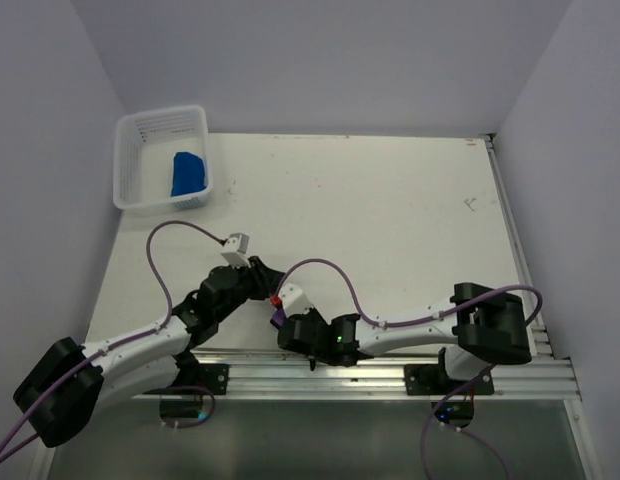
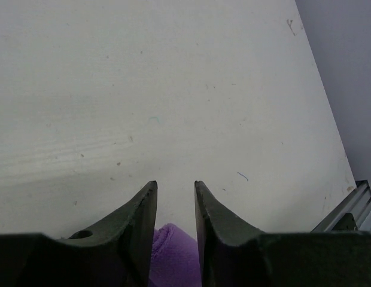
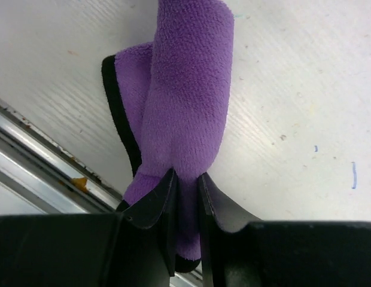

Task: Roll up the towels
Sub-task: Roll the towel

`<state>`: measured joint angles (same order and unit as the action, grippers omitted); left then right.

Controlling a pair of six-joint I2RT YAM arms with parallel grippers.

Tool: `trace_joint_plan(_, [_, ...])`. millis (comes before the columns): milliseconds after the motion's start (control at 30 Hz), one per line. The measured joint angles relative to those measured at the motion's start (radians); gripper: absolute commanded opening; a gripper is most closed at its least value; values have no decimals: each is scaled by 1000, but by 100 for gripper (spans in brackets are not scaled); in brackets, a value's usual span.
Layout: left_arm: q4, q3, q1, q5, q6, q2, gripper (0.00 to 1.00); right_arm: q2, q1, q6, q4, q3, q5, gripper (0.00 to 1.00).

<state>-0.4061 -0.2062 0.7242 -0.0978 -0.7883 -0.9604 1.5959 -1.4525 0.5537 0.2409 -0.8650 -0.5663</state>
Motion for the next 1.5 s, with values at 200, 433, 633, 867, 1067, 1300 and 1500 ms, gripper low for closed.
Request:
trace_joint_plan(200, [77,-50,-23,37,14,39,43,66,-67,-76,63,-71,-167,4])
trace_joint_plan(433, [108,-52,-24,114,3,29,47,137,-112,-146,105,-130,-323,4])
trace_joint_plan(633, [163,-93,-24,172,-16,-28,52,223,-131,-174,166,-196,-422,4])
trace_joint_plan(867, [251,-172,-29,191,-15,-53,54,322,-134,-162,264,-292,-504,4])
trace_joint_plan(1067, [359,-203,-30,169,-1,19,56,435,-141,-121,381,-408,-591,6])
trace_joint_plan(1300, [407,-216,-30,171,0,33,56,453,-144,-124,394,-414,-602,7])
trace_joint_plan(1500, [407,-219,-30,193,0,29,56,460,-144,-124,390,-402,-602,6])
